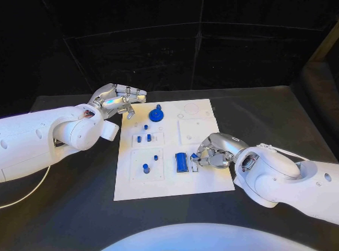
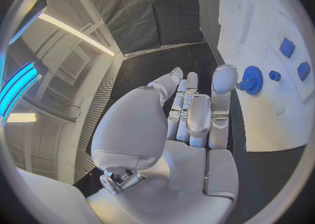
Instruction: Assemble the parts on the task board
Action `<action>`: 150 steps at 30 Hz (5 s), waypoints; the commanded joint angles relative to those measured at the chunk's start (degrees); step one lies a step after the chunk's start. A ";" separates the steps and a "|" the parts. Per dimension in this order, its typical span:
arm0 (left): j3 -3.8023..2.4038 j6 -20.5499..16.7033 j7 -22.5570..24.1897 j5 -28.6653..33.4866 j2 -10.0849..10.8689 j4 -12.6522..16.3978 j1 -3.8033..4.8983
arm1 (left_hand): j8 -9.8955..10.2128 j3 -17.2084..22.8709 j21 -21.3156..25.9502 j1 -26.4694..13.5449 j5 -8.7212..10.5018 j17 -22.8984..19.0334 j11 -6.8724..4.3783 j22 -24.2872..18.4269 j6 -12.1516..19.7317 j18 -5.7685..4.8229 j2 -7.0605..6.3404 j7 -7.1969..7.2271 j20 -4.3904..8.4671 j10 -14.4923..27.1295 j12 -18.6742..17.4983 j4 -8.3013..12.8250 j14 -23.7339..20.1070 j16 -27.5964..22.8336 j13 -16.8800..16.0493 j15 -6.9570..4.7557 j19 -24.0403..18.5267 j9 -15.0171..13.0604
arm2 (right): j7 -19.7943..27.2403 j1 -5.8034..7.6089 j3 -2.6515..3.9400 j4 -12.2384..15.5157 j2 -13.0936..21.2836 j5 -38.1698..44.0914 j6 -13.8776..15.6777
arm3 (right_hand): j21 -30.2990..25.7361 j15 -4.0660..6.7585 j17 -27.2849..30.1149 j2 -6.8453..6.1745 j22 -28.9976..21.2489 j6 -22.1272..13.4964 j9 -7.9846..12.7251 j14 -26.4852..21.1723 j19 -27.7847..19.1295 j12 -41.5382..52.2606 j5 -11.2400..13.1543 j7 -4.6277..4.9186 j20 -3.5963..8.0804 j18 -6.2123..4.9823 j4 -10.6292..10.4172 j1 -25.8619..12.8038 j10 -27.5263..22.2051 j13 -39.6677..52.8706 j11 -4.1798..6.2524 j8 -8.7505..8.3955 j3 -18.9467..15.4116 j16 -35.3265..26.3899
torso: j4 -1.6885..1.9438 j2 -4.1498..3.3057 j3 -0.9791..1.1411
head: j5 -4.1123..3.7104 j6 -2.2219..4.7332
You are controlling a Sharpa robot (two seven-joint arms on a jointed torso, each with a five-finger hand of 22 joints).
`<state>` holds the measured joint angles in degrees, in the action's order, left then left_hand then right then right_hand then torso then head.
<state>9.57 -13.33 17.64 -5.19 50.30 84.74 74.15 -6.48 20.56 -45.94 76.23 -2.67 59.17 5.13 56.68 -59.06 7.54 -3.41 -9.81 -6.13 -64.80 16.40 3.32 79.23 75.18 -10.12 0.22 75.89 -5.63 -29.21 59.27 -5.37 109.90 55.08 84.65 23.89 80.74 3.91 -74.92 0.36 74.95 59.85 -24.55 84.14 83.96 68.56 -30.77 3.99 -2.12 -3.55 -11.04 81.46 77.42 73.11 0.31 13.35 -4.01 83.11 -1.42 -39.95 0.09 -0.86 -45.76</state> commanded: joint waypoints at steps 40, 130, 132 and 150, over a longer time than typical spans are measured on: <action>-0.04 1.19 -0.05 0.15 0.22 0.47 0.09 | -0.40 -0.57 0.38 -0.30 -0.12 -0.15 0.01 -0.11 0.48 1.09 0.53 0.09 0.02 0.65 0.38 -0.12 -0.44 -0.19 -0.12 0.23 -0.35 0.13 | -2.75 0.09 0.01 -2.83 -2.82 -0.17 -5.92 | 1.17 1.12 -6.96 -0.38 1.66 2.46 -2.21 4.20 0.78 4.51 0.50 -1.14 0.89 0.64 -5.47 -6.72 3.57 3.43 1.03 2.73 2.06 0.99 | -0.09 0.01 0.09 | 0.37 -0.38; -0.04 -7.92 10.32 11.20 -1.61 -2.33 0.08 | -1.04 -1.55 19.05 -0.93 -0.32 -27.53 0.61 -12.76 1.39 2.79 0.51 0.10 -0.86 3.00 -0.30 -1.10 -17.98 -22.24 1.09 1.12 -11.74 0.78 | 48.48 5.95 0.28 -24.42 -6.44 -69.46 6.92 | -54.08 -7.32 46.75 0.07 -53.85 -7.28 5.51 -19.54 -26.75 -56.13 12.67 6.99 -6.40 -7.08 -2.50 8.29 -18.65 -50.65 -6.89 -8.49 4.35 -64.25 | -0.25 1.48 -0.95 | -0.03 4.19; -0.04 -8.24 10.57 12.13 -2.19 -3.30 0.07 | -0.71 -1.29 22.62 -1.11 -0.38 -30.43 1.08 -15.13 1.76 2.61 0.45 -0.13 -1.46 3.46 -1.32 -1.43 -20.96 -28.00 1.82 1.86 -15.12 1.04 | 50.45 5.99 0.31 -26.74 -7.91 -71.92 5.92 | -58.21 -8.60 49.62 -0.61 -56.60 -7.35 6.60 -22.21 -28.61 -58.00 14.37 6.65 -7.72 -6.70 -2.98 8.36 -18.53 -53.77 -7.40 -9.34 5.00 -68.55 | -0.46 1.83 -1.00 | 0.11 4.68; -0.23 -8.26 9.99 13.16 -5.95 -8.59 -2.52 | 6.48 -8.40 45.94 -26.97 2.67 -51.67 1.91 -41.66 23.44 -1.07 3.41 4.24 -4.55 26.64 -16.40 -3.32 -47.64 -65.45 10.12 5.72 -50.03 5.63 | 52.05 5.76 0.50 -36.51 -14.14 -73.72 4.38 | -76.28 -8.32 68.93 -0.36 -74.95 -24.80 18.74 -42.70 -44.38 -68.56 22.35 3.13 -6.32 -3.32 3.08 -24.47 -36.33 -73.11 -5.98 -13.35 4.01 -83.11 | -0.75 3.50 -0.65 | -0.11 8.29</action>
<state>9.48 -21.16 27.46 8.28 44.30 75.92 71.61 -2.41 16.45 -2.30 66.70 -1.81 10.14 9.52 20.33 -48.27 9.24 -2.33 -7.53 -14.48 -51.71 3.18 0.31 42.82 13.17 -2.32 8.05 35.03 -2.43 22.73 65.05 -4.95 73.03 40.90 11.06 27.73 6.11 -5.97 -8.09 -0.77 4.11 47.53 -7.88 56.20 53.66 2.65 -11.40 9.65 -11.44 -9.81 -10.86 77.26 55.74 2.43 -7.68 2.42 1.83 2.31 -2.25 -36.62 -0.55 -1.05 -37.50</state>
